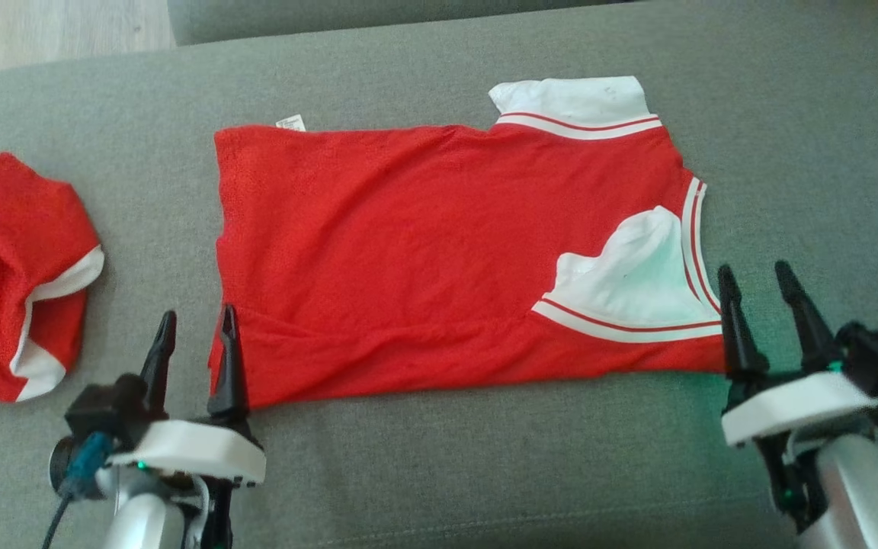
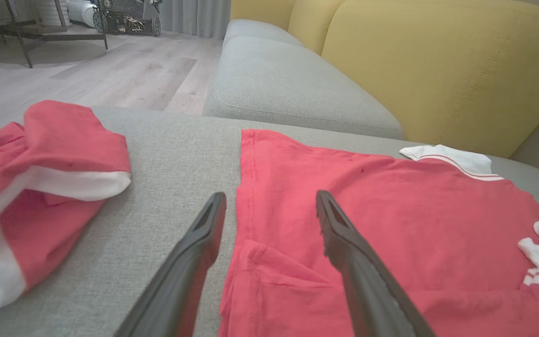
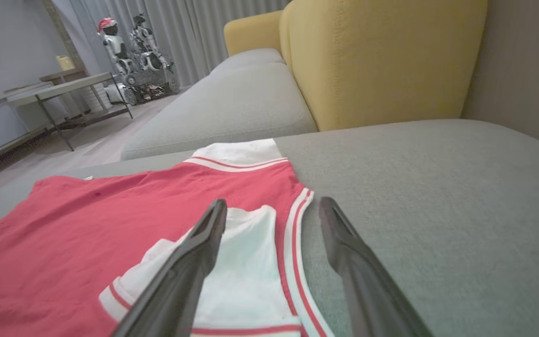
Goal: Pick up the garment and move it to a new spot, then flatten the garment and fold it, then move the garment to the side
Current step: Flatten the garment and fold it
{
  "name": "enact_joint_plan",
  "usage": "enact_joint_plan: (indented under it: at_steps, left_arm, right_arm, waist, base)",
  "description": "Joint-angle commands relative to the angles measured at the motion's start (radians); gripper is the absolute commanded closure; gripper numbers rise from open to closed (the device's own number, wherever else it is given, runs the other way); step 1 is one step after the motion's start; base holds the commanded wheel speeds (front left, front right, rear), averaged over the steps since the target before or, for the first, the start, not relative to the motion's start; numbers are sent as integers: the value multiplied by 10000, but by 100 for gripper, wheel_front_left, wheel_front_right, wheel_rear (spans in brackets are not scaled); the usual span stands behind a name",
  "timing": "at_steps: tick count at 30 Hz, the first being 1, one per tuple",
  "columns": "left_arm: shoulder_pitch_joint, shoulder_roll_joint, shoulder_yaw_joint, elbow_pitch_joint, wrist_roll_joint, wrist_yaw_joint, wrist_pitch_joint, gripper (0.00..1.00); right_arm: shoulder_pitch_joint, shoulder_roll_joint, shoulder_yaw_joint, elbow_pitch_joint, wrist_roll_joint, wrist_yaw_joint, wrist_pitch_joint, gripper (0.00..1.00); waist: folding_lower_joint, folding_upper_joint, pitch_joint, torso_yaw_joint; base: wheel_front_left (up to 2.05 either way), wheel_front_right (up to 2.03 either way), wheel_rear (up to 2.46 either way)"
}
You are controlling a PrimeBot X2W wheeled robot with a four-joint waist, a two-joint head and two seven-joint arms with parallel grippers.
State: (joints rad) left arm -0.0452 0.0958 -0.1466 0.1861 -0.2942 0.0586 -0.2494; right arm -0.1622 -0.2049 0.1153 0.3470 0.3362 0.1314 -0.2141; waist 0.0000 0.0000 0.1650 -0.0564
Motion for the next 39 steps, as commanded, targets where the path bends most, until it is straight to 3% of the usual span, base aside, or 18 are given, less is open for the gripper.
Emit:
enact_joint_plan:
  at_steps: [1,9,19,27,39]
  left_arm:
    - [-86,73,391,-426,148,74,-118,0]
    - [535,-63,485,-454,454,20,-122,0]
    - [437,-155,605,-284,549,-153,-123,0]
    - [54,-196,418,491,518,-282,-47,0]
    - [-647,-344,139,2110,-254,-368,952,0]
  right_arm:
    - [16,64,36,-590,-193,-7,88,0]
    - [1026,698,-467,-1757,-664,-7,799,0]
    - [1246,851,-554,-2266,-787,-7,1243,0]
    - [999,754,-248,-1649,-801,-7,1633,0]
    - [475,738,-461,-68,-1185,-7,2368,0]
  waist:
    - [0,0,-65,-22]
    - [0,0,-264,-41]
    - [0,0,-276,12]
    - [0,0,-22,72]
    - [0,0,673,141]
  base:
    - [0,0,0]
    - [0,0,0]
    - [0,0,0]
    - [0,0,0]
    - [0,0,0]
